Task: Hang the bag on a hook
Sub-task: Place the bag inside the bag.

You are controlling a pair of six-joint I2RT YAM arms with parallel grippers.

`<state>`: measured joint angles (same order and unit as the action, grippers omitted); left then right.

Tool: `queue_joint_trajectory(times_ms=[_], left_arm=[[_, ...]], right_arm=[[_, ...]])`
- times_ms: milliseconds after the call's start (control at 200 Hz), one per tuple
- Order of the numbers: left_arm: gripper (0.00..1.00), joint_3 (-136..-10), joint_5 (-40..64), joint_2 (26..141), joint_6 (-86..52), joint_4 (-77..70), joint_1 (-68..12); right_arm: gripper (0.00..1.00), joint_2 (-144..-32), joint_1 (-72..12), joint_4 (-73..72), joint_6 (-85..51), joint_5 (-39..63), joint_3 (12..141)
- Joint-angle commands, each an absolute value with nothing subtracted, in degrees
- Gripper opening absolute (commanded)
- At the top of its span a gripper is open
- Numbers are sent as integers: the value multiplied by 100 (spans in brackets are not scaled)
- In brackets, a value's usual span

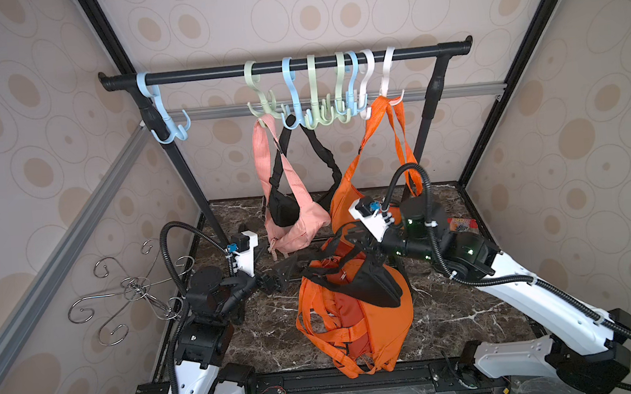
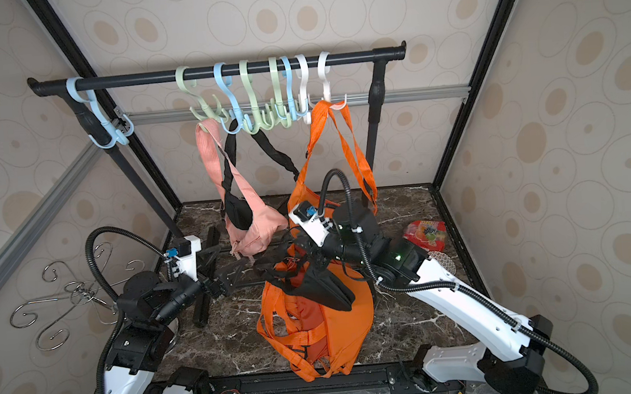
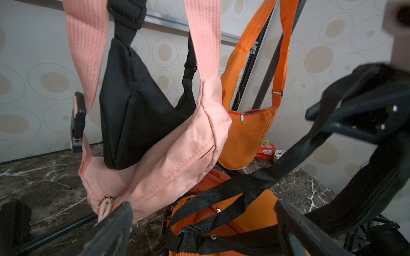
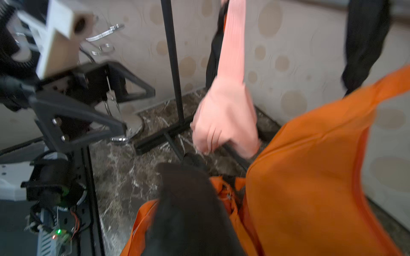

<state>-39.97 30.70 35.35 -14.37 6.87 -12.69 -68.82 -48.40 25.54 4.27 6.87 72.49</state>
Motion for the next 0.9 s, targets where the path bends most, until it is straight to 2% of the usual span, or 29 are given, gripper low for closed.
queue_joint_trajectory(times_ms=[0,135,315,490,615,745,785,810,895], left_arm=[[100,-3916,2949,3629,-1520,412,-1310],[100,-3851,3077,3977,-1555,81,-1315],[100,-3836,3091,4283,-1705,-357,-1507],[100,-3755,2804,4260,-1687,-254,-1729],[100,-3632,2512,4051,-1622,-18,-1772],[100,-3552,2410,3965,-1555,171,-1782],[100,-3508,2345,3964,-1541,186,-1784],[100,-3478,2294,3971,-1532,160,-1792],[100,-3401,2268,4059,-1568,42,-1793]], right_arm=[[62,-6561,-4848,2882,87,613,6419],[65,-6032,-4845,2799,-330,232,5611],[66,-6187,-4839,3341,-447,-658,5686],[65,-6955,-4839,2826,-588,409,5578],[68,-7469,-4838,2605,-728,507,5586],[75,-7391,-4839,2444,-776,203,5623],[80,-7330,-4840,2436,-763,29,5652],[91,-7306,-4838,2513,-712,-90,5724],[94,-7303,-4833,3097,-484,-349,6175]])
